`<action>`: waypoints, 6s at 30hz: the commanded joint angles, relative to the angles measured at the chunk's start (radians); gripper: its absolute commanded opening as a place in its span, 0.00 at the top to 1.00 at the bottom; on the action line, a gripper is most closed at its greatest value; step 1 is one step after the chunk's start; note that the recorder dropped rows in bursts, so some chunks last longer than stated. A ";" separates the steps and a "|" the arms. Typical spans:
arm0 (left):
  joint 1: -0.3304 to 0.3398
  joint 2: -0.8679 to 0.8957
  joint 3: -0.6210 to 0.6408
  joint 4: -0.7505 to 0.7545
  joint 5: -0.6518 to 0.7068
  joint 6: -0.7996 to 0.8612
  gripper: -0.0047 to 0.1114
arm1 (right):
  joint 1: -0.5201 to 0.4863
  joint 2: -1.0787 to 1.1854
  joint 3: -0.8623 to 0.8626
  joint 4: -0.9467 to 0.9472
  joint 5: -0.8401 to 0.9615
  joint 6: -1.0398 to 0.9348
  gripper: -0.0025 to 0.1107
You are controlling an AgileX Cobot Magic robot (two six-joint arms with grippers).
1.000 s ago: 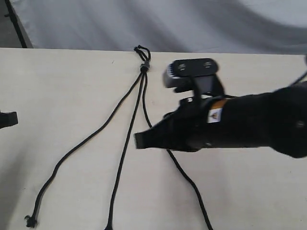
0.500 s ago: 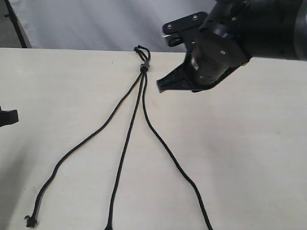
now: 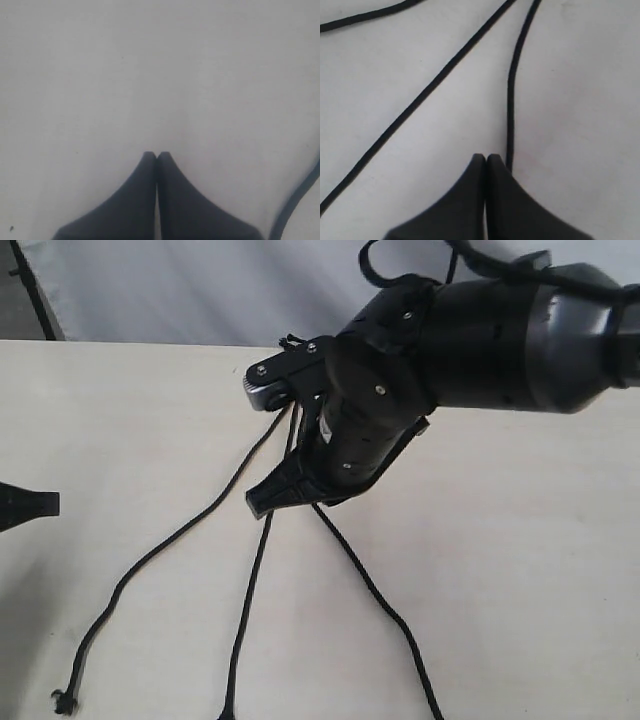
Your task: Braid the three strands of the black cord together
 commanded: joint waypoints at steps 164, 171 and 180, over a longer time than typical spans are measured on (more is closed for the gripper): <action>-0.001 0.002 -0.004 0.001 -0.041 -0.047 0.96 | -0.002 0.026 -0.135 0.144 0.251 -0.250 0.98; -0.001 0.002 -0.004 0.001 -0.041 -0.047 0.96 | -0.186 0.033 -0.105 0.144 0.189 -0.197 0.98; -0.001 0.002 -0.004 0.001 -0.041 -0.047 0.96 | -0.386 0.088 0.054 0.146 0.030 -0.143 0.98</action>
